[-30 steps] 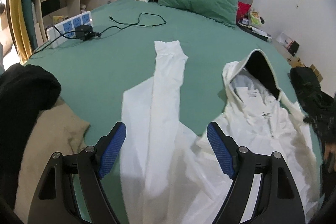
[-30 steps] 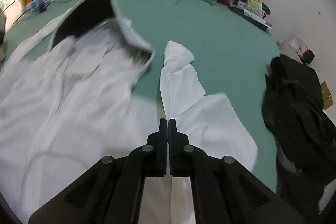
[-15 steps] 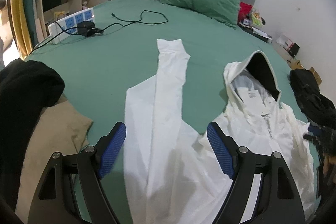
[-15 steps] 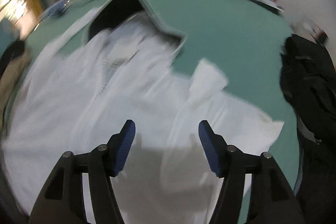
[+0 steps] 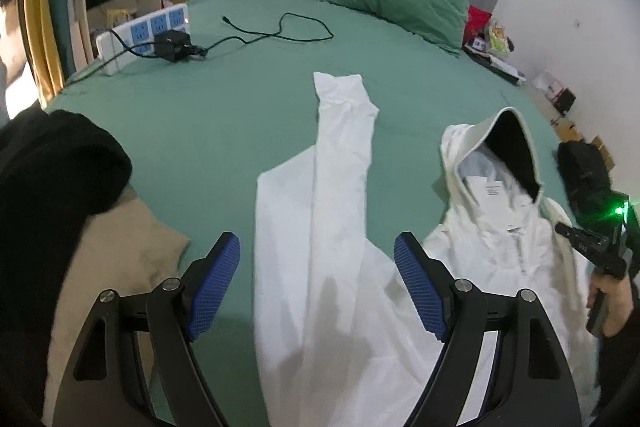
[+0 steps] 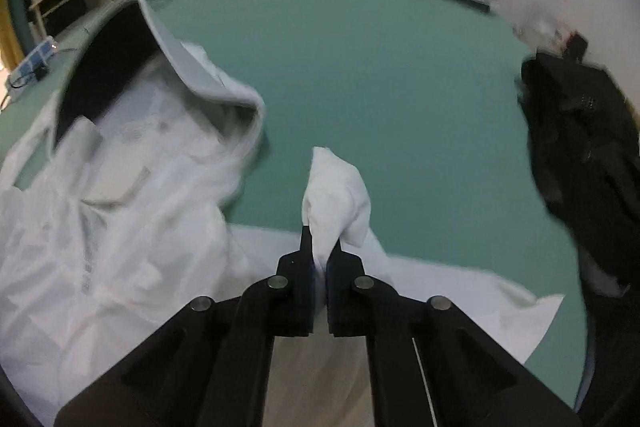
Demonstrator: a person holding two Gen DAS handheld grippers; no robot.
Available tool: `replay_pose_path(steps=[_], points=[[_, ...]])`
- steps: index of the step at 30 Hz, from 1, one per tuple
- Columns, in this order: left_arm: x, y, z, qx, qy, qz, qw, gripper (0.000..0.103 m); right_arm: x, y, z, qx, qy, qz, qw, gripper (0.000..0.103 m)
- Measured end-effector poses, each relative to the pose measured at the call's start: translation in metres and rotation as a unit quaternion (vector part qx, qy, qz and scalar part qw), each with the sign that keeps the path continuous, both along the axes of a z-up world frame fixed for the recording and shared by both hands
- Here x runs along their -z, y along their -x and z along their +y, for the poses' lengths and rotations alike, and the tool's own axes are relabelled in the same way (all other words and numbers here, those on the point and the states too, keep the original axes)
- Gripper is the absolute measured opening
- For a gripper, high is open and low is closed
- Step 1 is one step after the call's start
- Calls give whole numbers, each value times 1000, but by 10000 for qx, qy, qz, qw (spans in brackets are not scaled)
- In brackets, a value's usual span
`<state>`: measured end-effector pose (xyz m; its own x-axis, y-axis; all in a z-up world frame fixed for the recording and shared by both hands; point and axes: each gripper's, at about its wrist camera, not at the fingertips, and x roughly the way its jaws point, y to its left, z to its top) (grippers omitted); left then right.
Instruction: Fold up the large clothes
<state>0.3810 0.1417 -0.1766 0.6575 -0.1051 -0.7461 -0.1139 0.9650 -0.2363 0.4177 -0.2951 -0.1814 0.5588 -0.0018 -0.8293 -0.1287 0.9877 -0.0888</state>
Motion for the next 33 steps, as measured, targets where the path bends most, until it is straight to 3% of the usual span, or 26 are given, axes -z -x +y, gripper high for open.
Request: replay_pose_path(steps=[2, 6, 9, 12, 15, 21, 23, 24, 25, 26, 29, 33], points=[[-5, 3, -3, 57, -38, -38, 10000, 82, -25, 6, 14, -104, 84, -382, 9992, 4], [-14, 8, -11, 171, -257, -158, 9994, 82, -91, 40, 79, -841, 335, -1425, 9857, 4], [-19, 11, -12, 164, -469, -208, 9986, 82, -105, 55, 128, -1375, 304, -1616, 9768, 4], [-21, 18, -16, 195, -1012, -265, 9943, 82, -98, 76, 176, -1946, 195, -1747, 9650, 5], [-18, 22, -13, 234, -1235, -248, 9918, 82, -77, 89, 206, -2459, 168, -1599, 9559, 5], [-9, 19, 2, 117, -963, 12, 9953, 82, -30, 112, 235, -2943, 8, -833, 9521, 7], [-9, 20, 2, 115, -967, -7, 9952, 82, -22, 118, 239, -3109, -35, -640, 9483, 15], [-10, 20, -1, 121, -1051, -42, 9944, 82, -18, 126, 241, -3320, -2, -577, 9415, 34], [-11, 21, -4, 129, -1168, -91, 9930, 82, -18, 133, 243, -3413, 30, -587, 9381, 61], [-13, 22, -9, 156, -1321, -150, 9910, 82, -18, 138, 244, -3481, 39, -640, 9353, 69], [-15, 23, -23, 278, -1604, -311, 9862, 82, -29, 153, 233, -3464, -217, -765, 9347, 70], [-16, 25, -40, 748, -1173, -360, 9896, 82, -40, 164, 181, -2753, -182, -943, 9566, 70]])
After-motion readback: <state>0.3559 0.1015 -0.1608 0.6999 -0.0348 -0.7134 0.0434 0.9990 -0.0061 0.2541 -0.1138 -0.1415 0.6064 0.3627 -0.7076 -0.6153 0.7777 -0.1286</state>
